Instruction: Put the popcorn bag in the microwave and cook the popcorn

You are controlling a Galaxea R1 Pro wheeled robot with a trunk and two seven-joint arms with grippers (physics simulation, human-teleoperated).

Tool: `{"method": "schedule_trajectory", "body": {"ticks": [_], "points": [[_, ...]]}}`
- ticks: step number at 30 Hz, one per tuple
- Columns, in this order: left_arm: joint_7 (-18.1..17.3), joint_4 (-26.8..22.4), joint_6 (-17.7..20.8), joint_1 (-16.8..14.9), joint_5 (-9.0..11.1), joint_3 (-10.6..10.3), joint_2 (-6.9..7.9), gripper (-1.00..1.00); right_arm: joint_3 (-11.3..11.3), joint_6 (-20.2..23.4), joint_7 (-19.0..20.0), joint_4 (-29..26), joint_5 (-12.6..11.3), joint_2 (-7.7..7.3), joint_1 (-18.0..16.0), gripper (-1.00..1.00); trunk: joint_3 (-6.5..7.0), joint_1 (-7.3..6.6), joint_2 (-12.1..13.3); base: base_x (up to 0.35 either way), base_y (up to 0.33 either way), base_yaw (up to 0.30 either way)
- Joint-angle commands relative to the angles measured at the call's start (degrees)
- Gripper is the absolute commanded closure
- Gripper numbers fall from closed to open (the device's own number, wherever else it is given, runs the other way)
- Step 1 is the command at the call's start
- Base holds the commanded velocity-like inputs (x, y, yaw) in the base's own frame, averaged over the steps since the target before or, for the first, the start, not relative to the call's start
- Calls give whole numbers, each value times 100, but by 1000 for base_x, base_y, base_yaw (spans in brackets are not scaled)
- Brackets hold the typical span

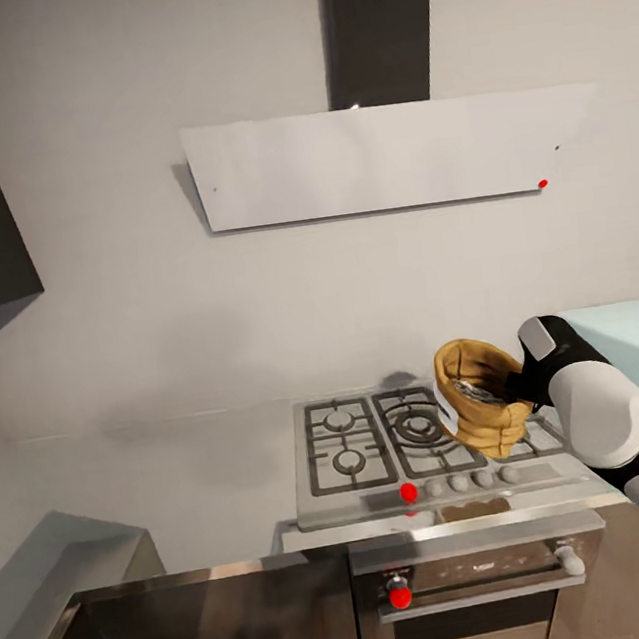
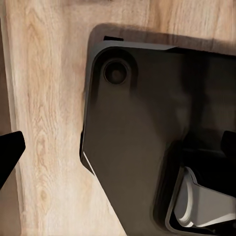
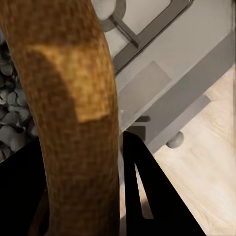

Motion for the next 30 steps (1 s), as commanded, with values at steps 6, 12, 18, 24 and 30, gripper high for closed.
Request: {"method": "schedule_trajectory", "body": {"ticks": [6, 12, 18, 24, 30], "points": [[1, -15, 1, 6, 1, 33, -5, -100, -29, 5, -17, -2, -2, 9, -4, 100, -2, 2, -3, 0, 0, -210], [5, -13, 1, 6, 1, 33, -5, -100, -24, 1, -15, 286, 19, 18, -4, 100, -28, 2, -3, -19, 0, -249], [5, -15, 1, 6, 1, 33, -5, -100, -20, -6, -9, 330, 18, 38, -4, 100, -59, 2, -3, -200, 0, -241], [5, -14, 1, 6, 1, 33, -5, -100, -20, -6, -8, 332, 16, 51, -4, 100, -88, 2, -3, -122, 0, -241], [5, -14, 1, 6, 1, 33, -5, -100, -20, -7, -7, 338, 18, 53, -4, 100, -116, 2, -3, -133, 0, -240]]}}
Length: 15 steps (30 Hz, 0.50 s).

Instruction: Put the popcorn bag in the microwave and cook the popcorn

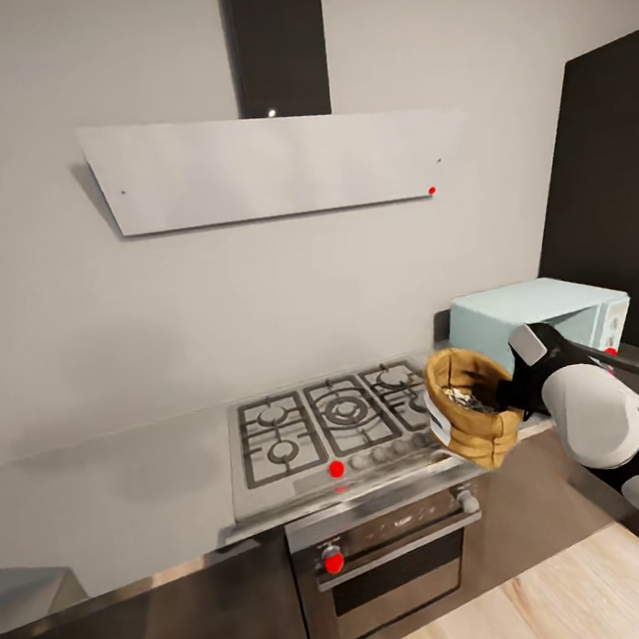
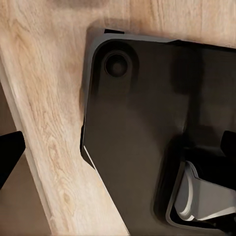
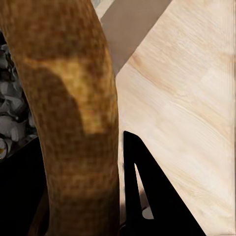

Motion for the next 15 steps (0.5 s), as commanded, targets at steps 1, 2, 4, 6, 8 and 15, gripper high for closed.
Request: {"method": "schedule_trajectory", "body": {"ticks": [1, 2, 4, 6, 8, 15], "points": [[3, -13, 1, 6, 1, 33, -3, -100, -29, 10, -24, 0, -4, 4, -4, 100, -5, 0, -4, -145, 0, -227], [3, -13, 1, 6, 1, 33, -3, -100, -29, 10, -24, 4, -4, 4, -4, 100, -9, 0, -4, -142, 0, -219], [3, -12, 1, 6, 1, 33, -6, -100, -29, 10, -24, 8, -4, 4, -4, 100, -17, 0, -4, -175, 0, -213], [3, -12, 1, 6, 1, 33, -9, -100, -29, 10, -24, 9, -4, 4, -4, 100, -23, 0, -4, -243, -8, -208], [3, -13, 1, 6, 1, 33, -11, -100, -29, 10, -24, 9, -1, 8, -4, 100, -29, 0, -4, -195, -27, -191], [3, -13, 9, 6, 1, 31, -38, -100, -29, 10, -24, 9, -3, 50, -4, 100, -46, 0, -4, -282, -68, -169]]}}
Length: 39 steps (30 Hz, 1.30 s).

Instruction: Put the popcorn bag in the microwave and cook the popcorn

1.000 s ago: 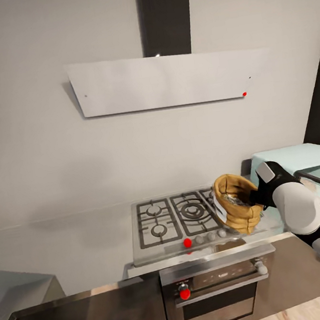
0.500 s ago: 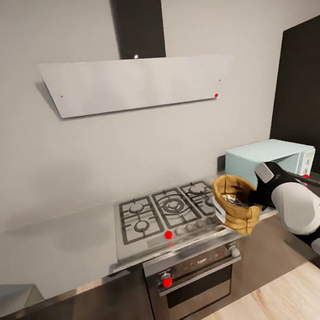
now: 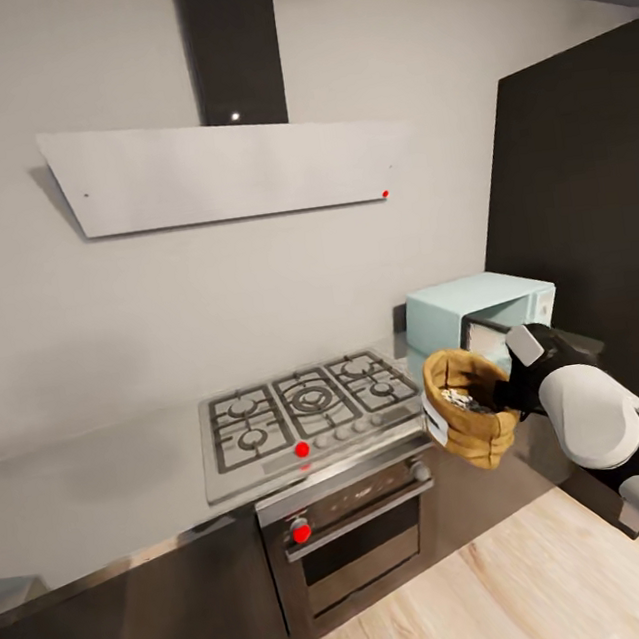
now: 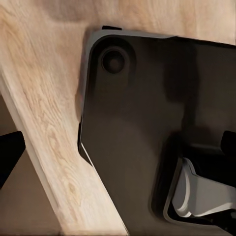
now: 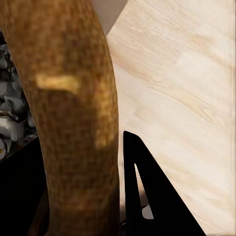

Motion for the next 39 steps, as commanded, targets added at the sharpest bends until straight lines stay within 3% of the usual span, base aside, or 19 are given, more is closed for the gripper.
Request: {"method": "schedule_trajectory", "body": {"ticks": [1, 22, 39], "points": [[3, -13, 6, 6, 1, 34, -3, -100, -28, 11, -23, -2, -1, 10, -3, 100, -3, -1, -4, -272, -168, -153], [3, -14, 11, 6, 1, 35, -3, -100, -28, 11, -25, -2, -2, 27, -3, 100, -11, -1, -4, -215, -187, -183], [3, -12, 11, 6, 1, 35, -3, -100, -28, 11, -23, 2, -2, 44, -3, 100, -11, -1, -4, -16, -289, -177]]}}
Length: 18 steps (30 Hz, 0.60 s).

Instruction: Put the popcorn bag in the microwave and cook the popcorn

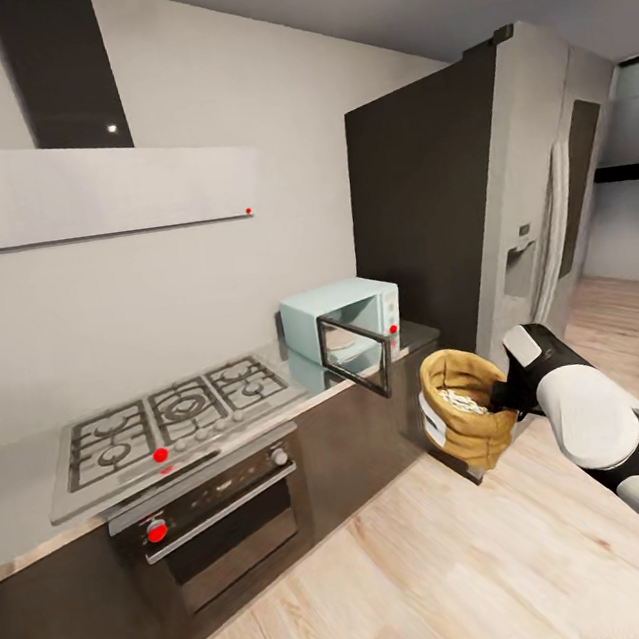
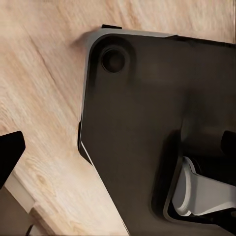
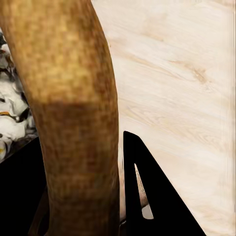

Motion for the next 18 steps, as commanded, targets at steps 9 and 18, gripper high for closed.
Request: {"method": "schedule_trajectory", "body": {"ticks": [9, 18], "points": [[3, -15, 8, 6, 1, 33, -3, -100, -28, 13, -26, -1, -3, 3, -3, 100, -1, 2, -3, 0, -305, -60], [3, -14, 20, 6, 1, 33, -3, -100, -28, 14, -25, 2, -3, 3, -3, 100, -1, 2, -3, 0, -305, 0]]}}
